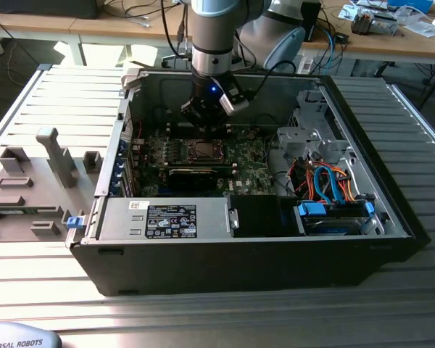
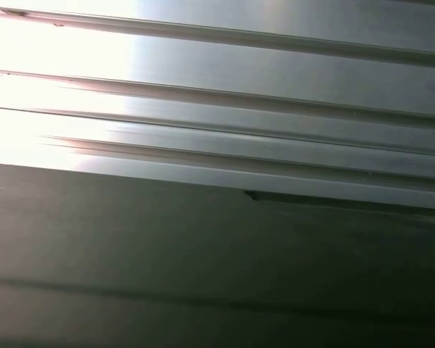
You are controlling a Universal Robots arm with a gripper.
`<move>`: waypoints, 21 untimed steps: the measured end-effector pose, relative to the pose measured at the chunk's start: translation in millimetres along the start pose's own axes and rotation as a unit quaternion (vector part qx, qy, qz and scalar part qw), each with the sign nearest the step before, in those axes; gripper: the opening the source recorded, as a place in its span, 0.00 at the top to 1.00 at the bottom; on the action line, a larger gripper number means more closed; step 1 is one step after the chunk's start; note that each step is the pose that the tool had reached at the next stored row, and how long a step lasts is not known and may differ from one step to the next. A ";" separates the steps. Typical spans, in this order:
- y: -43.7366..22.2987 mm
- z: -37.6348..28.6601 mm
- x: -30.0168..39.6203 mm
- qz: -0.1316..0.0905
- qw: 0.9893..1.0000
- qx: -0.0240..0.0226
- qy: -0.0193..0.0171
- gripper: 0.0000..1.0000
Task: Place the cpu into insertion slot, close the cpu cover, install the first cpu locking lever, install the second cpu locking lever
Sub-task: 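Install the first cpu locking lever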
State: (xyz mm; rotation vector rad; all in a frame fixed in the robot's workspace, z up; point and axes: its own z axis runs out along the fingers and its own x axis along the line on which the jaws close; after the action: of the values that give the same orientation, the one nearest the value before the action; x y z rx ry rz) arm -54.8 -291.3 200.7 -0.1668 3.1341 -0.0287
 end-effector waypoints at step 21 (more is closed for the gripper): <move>3.4 -2.6 -2.0 0.000 1.000 0.018 0.002 0.89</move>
State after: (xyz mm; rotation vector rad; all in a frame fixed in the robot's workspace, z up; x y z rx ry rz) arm -53.3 -287.7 203.2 -0.1675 3.1358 -0.0850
